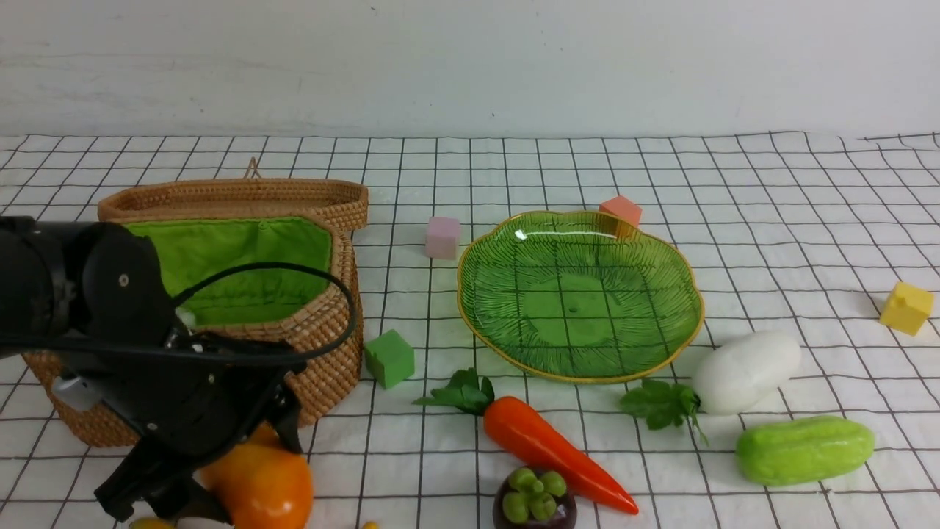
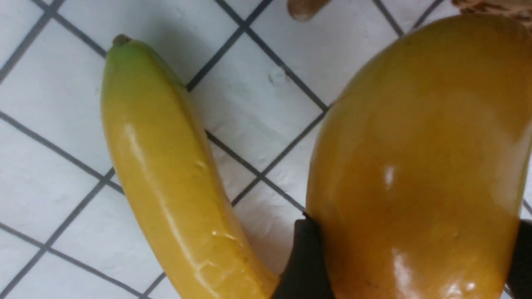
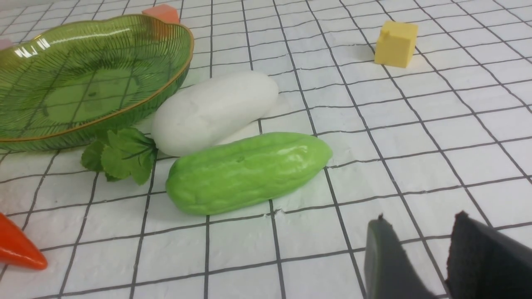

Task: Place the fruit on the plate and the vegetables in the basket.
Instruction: Grab the mango with your left arm and place it on the right plate

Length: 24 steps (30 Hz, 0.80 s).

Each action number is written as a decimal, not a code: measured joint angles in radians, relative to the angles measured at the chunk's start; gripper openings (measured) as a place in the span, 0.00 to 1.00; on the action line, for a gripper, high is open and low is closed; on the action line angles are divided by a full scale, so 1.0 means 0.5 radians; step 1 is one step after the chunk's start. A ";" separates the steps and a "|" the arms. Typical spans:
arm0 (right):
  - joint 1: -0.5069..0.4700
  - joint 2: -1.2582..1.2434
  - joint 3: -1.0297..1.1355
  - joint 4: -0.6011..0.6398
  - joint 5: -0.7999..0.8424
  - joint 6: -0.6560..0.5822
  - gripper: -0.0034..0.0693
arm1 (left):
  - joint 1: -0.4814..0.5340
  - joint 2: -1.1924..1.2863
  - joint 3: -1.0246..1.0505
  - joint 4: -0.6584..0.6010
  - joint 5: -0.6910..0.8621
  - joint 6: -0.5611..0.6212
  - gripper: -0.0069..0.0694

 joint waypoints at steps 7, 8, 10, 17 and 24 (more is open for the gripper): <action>0.000 0.000 0.000 0.000 0.000 0.000 0.38 | 0.000 -0.169 0.002 -0.182 0.085 0.177 0.81; 0.000 0.000 0.000 0.000 0.000 0.000 0.38 | 0.000 -0.203 0.004 -0.318 0.088 0.278 0.81; 0.000 0.000 0.000 0.000 0.000 0.000 0.38 | 0.000 -0.243 0.004 -0.600 0.077 0.491 0.81; 0.000 0.000 0.000 0.000 0.000 0.000 0.38 | -0.002 -0.258 -0.075 -1.649 -0.016 1.508 0.81; 0.000 0.000 0.000 0.000 0.000 0.000 0.38 | -0.017 -0.030 -0.541 -1.913 -0.002 1.941 0.81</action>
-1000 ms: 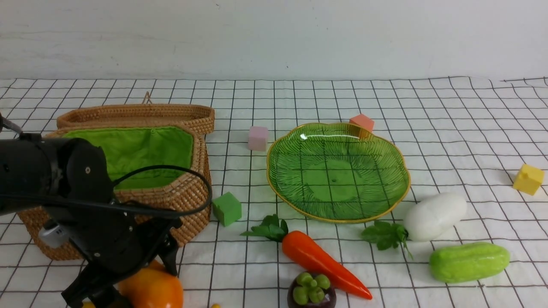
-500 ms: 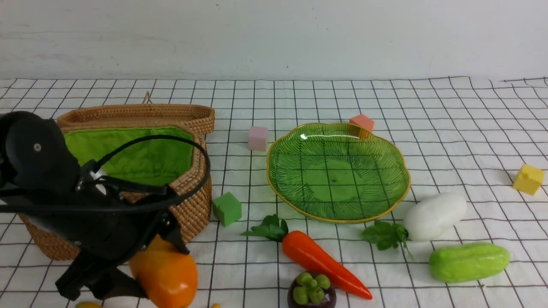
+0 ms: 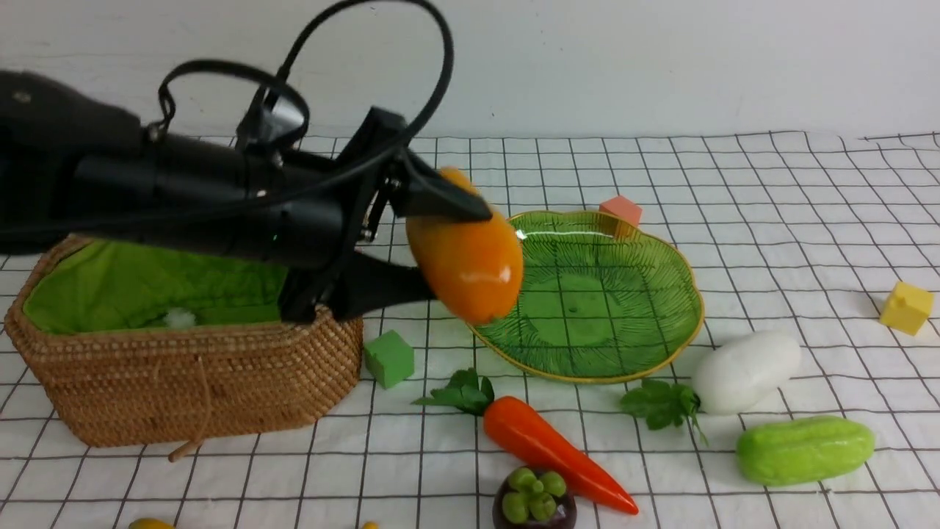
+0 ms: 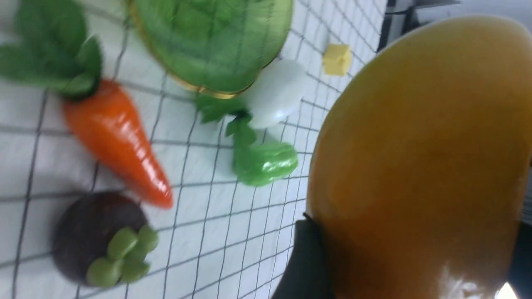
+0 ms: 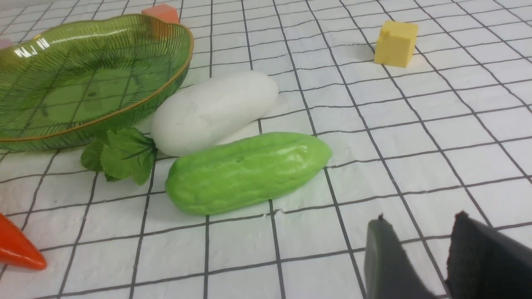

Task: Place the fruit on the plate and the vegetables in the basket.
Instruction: Grab the mango with your left arm and place it on the right plate

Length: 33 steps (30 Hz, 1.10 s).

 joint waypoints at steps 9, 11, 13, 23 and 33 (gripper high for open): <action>0.000 0.000 0.000 0.000 0.000 0.000 0.38 | -0.324 0.751 -1.131 1.027 0.184 -0.344 0.81; 0.000 0.000 0.000 0.000 0.000 0.000 0.38 | -0.376 0.900 -1.328 1.243 0.231 -0.389 0.81; 0.000 0.000 0.000 -0.002 0.000 0.000 0.38 | -0.435 1.069 -1.534 1.466 0.258 -0.413 0.81; 0.000 0.000 0.000 -0.001 0.000 0.000 0.38 | -0.558 1.478 -1.816 1.733 0.171 -0.679 0.81; 0.000 0.000 0.000 -0.001 0.000 0.000 0.38 | -0.558 1.501 -1.829 1.738 0.288 -0.739 0.91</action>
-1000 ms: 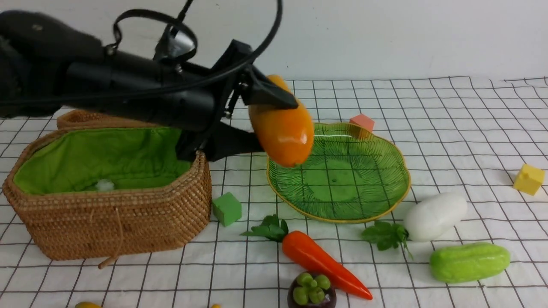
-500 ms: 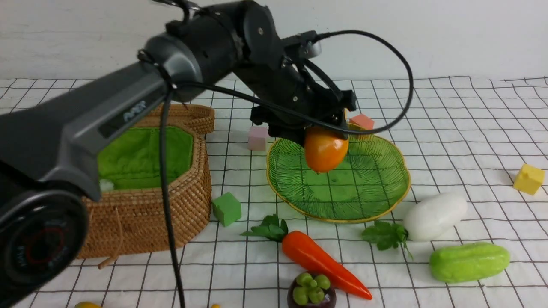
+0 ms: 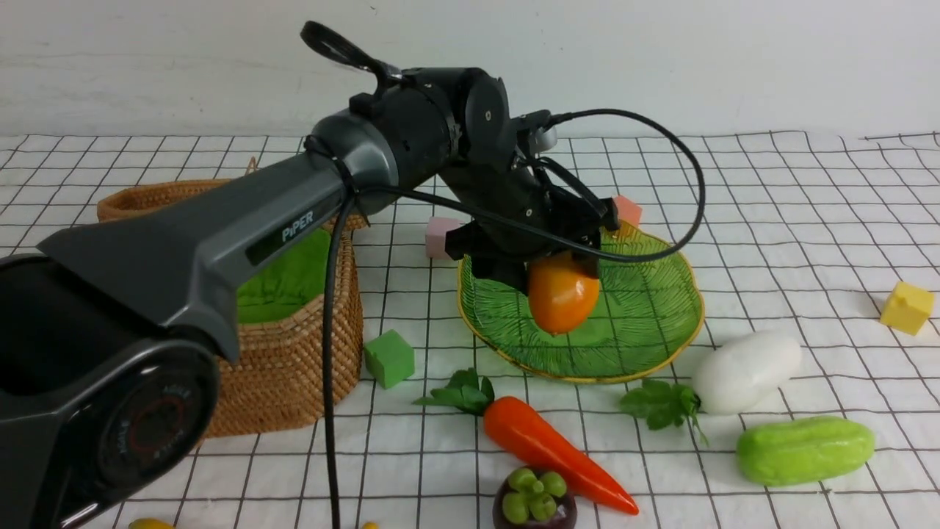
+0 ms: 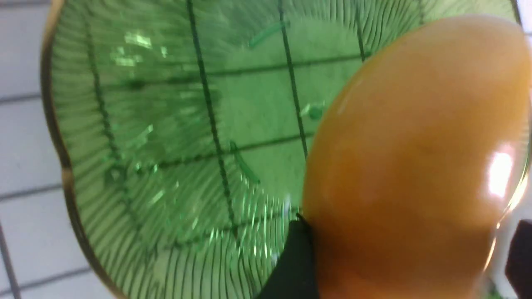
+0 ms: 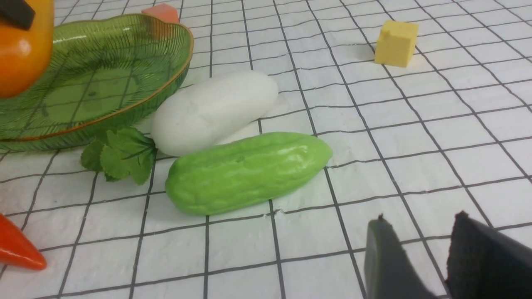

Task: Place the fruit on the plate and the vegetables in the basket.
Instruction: Grab the mango with your left arm and place it on the right plate, then use the left arm to grab a banana and put it into the right plate

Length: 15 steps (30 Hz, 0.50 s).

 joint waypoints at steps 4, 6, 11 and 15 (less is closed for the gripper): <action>0.000 0.000 0.000 0.000 0.000 0.000 0.38 | 0.002 -0.006 0.000 -0.012 0.113 -0.004 0.97; 0.000 0.000 0.000 0.000 0.000 0.000 0.38 | 0.015 -0.025 0.000 -0.012 0.166 -0.004 0.97; 0.000 0.000 0.000 0.000 0.000 0.000 0.38 | 0.079 -0.187 0.000 0.003 0.431 0.027 0.93; 0.000 0.000 0.000 0.000 0.000 0.000 0.38 | 0.152 -0.512 0.040 0.110 0.607 0.054 0.84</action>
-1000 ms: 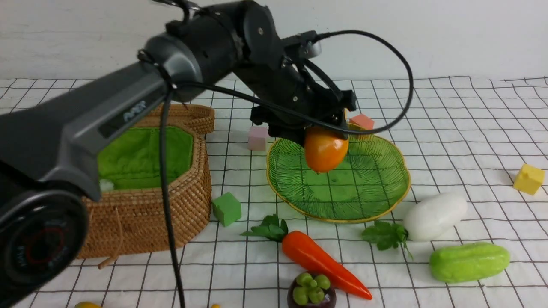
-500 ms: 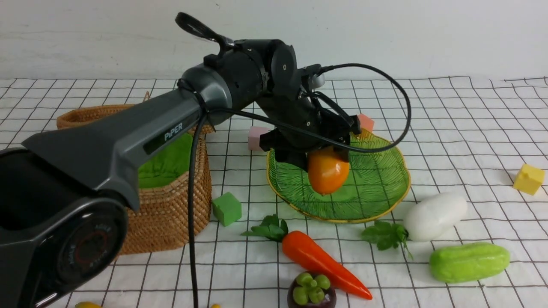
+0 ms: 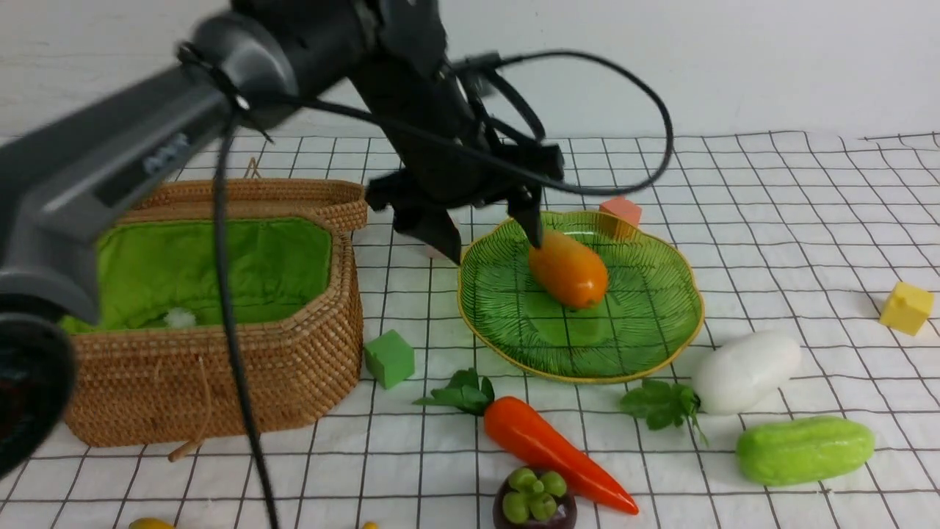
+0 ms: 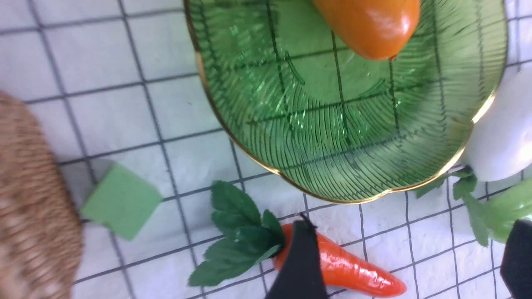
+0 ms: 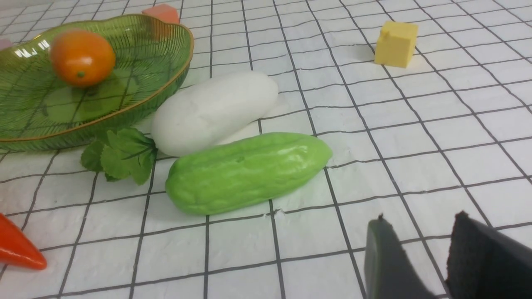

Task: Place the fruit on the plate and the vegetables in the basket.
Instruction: Use the left arm to grab a banana and put it into the right plate

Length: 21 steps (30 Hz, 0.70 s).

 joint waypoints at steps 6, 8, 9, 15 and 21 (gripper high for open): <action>0.000 0.000 0.000 0.000 0.000 0.000 0.38 | 0.017 -0.664 0.480 0.250 0.022 0.109 0.76; 0.000 0.000 0.000 0.000 0.000 0.000 0.38 | 0.017 -0.926 0.790 0.259 0.028 0.197 0.74; 0.000 0.000 0.000 0.000 0.000 0.000 0.38 | 0.017 -1.014 0.914 0.261 0.033 0.238 0.73; 0.000 0.000 0.000 0.000 0.000 0.000 0.38 | 0.017 -1.425 1.786 0.261 -0.046 0.645 0.69; 0.000 0.000 0.000 0.000 0.000 0.000 0.38 | 0.017 -1.418 2.402 0.247 -0.458 1.324 0.66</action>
